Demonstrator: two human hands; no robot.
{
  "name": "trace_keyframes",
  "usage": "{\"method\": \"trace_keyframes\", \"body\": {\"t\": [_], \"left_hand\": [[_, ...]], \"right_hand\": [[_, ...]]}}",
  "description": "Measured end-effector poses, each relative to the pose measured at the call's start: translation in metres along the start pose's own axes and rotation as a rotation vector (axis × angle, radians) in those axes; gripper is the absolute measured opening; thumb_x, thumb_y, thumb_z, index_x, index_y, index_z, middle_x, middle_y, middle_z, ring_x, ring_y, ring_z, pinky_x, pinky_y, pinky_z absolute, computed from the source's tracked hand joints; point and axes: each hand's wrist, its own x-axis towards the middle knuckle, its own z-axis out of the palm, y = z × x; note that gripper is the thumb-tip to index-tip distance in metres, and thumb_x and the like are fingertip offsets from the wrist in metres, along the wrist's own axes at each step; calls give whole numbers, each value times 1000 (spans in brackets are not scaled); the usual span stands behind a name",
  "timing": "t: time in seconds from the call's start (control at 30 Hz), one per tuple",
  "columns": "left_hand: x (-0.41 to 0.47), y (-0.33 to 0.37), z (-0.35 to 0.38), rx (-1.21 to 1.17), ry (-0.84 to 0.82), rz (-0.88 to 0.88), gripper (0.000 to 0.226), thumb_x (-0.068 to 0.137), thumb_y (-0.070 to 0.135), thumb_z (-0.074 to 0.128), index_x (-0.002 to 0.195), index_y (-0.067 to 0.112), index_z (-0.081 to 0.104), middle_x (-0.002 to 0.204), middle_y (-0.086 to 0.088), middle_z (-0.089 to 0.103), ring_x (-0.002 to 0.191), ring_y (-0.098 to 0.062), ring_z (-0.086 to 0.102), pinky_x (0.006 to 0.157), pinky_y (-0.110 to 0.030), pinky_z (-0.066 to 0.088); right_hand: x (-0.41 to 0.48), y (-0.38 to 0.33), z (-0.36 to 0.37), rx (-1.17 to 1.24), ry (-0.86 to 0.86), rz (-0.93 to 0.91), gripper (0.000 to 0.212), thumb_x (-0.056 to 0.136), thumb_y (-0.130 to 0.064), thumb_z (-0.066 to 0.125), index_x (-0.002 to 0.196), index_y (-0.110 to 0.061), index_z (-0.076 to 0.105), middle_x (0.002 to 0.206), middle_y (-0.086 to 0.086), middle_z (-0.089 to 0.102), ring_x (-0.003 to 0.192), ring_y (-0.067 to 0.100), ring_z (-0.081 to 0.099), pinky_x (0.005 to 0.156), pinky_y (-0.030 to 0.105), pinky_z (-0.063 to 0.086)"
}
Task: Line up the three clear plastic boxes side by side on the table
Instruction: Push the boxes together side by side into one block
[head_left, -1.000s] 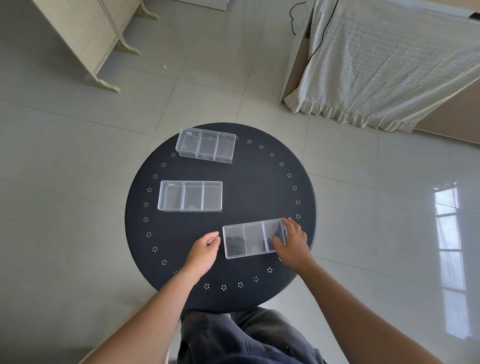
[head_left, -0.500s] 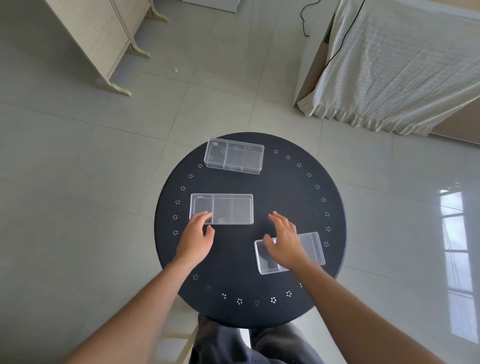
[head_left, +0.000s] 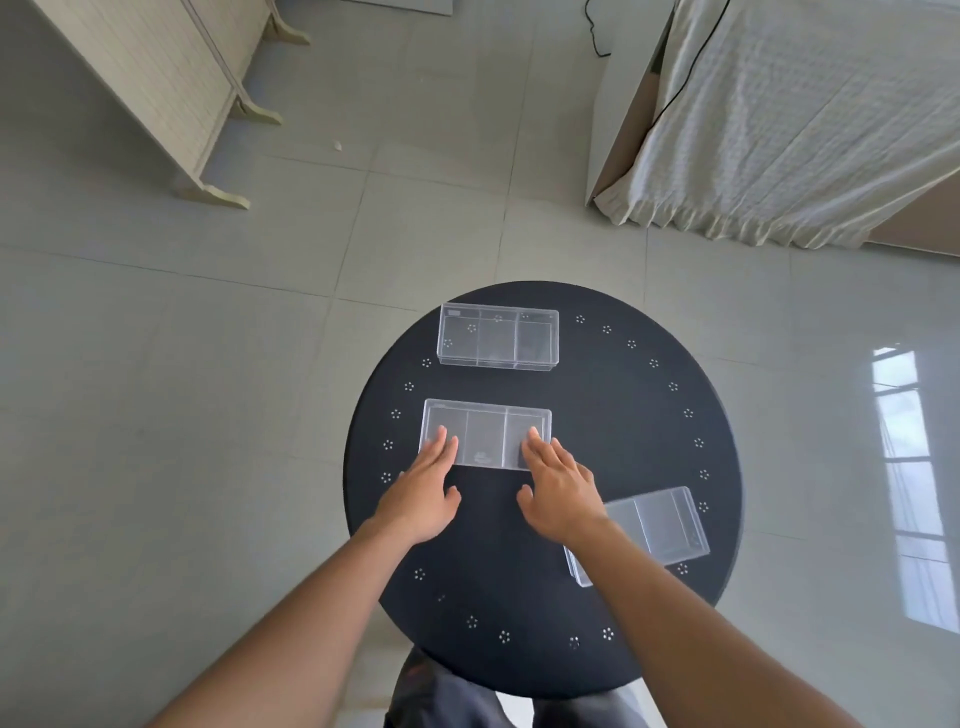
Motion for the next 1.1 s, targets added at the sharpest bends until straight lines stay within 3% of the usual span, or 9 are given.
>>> {"method": "trace_keyframes", "body": {"t": [0.17, 0.33, 0.43, 1.1], "left_hand": [[25, 4, -20, 62, -43, 18, 77, 111, 26, 46, 174, 35, 3, 177, 23, -24, 170, -9, 3, 131, -52, 33], [45, 15, -40, 98, -64, 19, 78, 110, 26, 46, 174, 36, 3, 179, 20, -21, 170, -11, 8, 120, -44, 45], [54, 21, -45, 115, -74, 14, 78, 110, 25, 45, 175, 34, 2, 179, 18, -22, 170, -11, -1, 120, -46, 44], [68, 30, -50, 140, -56, 4, 81, 108, 28, 47, 175, 34, 2, 180, 17, -21, 170, -10, -3, 116, -46, 49]], "right_hand": [[16, -9, -13, -23, 6, 54, 71, 104, -34, 46, 168, -20, 18, 179, -8, 0, 165, 24, 4, 128, 48, 20], [35, -12, -26, -21, -9, 97, 73, 104, -34, 45, 169, -18, 14, 179, -7, -3, 165, 26, 0, 129, 48, 18], [44, -12, -34, -25, -10, 108, 75, 104, -34, 44, 169, -17, 12, 179, -7, -3, 165, 26, 0, 128, 50, 19], [59, -11, -47, 21, -11, 119, 79, 103, -35, 47, 170, -15, 10, 179, -7, -5, 165, 24, -1, 127, 52, 19]]}}
